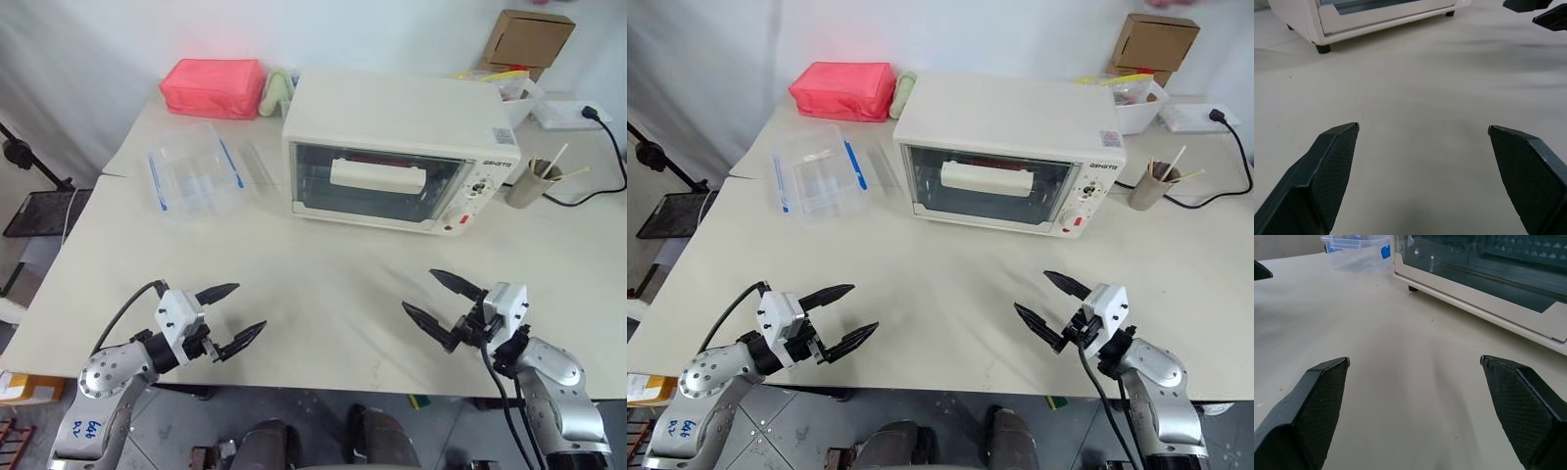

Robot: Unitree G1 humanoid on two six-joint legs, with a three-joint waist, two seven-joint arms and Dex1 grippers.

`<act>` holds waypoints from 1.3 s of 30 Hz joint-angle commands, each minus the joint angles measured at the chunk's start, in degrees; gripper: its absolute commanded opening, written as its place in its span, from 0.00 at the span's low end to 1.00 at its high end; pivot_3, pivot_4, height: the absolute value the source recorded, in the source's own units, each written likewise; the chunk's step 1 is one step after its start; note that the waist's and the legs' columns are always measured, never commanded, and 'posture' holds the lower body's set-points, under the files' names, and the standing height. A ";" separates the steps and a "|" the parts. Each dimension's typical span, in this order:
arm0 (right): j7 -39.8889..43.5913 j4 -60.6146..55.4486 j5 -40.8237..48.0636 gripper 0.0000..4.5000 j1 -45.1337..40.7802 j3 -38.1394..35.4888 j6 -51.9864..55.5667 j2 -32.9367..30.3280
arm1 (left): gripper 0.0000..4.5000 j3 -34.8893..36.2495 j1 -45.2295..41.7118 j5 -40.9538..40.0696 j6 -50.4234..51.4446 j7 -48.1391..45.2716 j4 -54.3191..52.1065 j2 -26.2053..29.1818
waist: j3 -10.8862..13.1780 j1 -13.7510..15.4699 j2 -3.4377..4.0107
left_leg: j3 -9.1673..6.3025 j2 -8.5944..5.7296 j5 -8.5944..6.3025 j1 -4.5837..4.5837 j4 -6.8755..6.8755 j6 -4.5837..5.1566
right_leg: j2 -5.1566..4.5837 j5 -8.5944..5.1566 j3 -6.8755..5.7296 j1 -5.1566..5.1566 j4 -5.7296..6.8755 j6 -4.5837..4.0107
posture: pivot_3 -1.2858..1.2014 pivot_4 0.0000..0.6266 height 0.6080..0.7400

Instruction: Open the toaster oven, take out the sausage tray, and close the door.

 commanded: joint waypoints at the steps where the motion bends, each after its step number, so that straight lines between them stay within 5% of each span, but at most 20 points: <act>1: 0.69 -1.12 2.00 1.00 -2.02 -0.18 2.32 -0.29 | 1.00 1.01 -0.28 0.31 -1.04 1.05 -1.81 -0.42 | 0.00 -0.14 0.00 | 0.00 0.00 0.00 0.00 0.00 0.00 | 0.00 0.00 0.00 0.00 0.00 0.00 | 0.52 0.24 1.00; 12: -2.00 -4.39 8.80 1.00 -17.15 -0.62 17.11 -0.99 | 1.00 7.71 -7.70 -13.33 5.55 -5.43 -0.84 2.89 | 0.01 -0.50 0.02 | -0.03 0.01 0.02 -0.02 0.00 -0.01 | 0.01 0.00 -0.07 -0.01 0.03 0.00 | 0.52 0.24 1.00; 19: -0.92 -1.68 7.02 1.00 -23.25 -0.05 15.21 0.98 | 1.00 9.25 -10.25 -17.61 8.40 -8.81 1.20 3.82 | 0.01 -0.49 0.02 | -0.05 -0.03 0.02 -0.06 0.02 0.01 | 0.05 0.00 -0.25 0.00 0.03 0.01 | 0.52 0.24 1.00; 39: -0.33 1.12 3.09 1.00 -22.41 -0.32 10.81 1.89 | 1.00 7.90 -12.17 -18.17 10.49 -11.10 2.21 1.89 | 0.02 -0.60 0.02 | 0.02 -0.04 0.06 -0.06 0.11 0.01 | 0.10 0.01 -0.33 0.02 0.06 0.02 | 0.52 0.24 1.00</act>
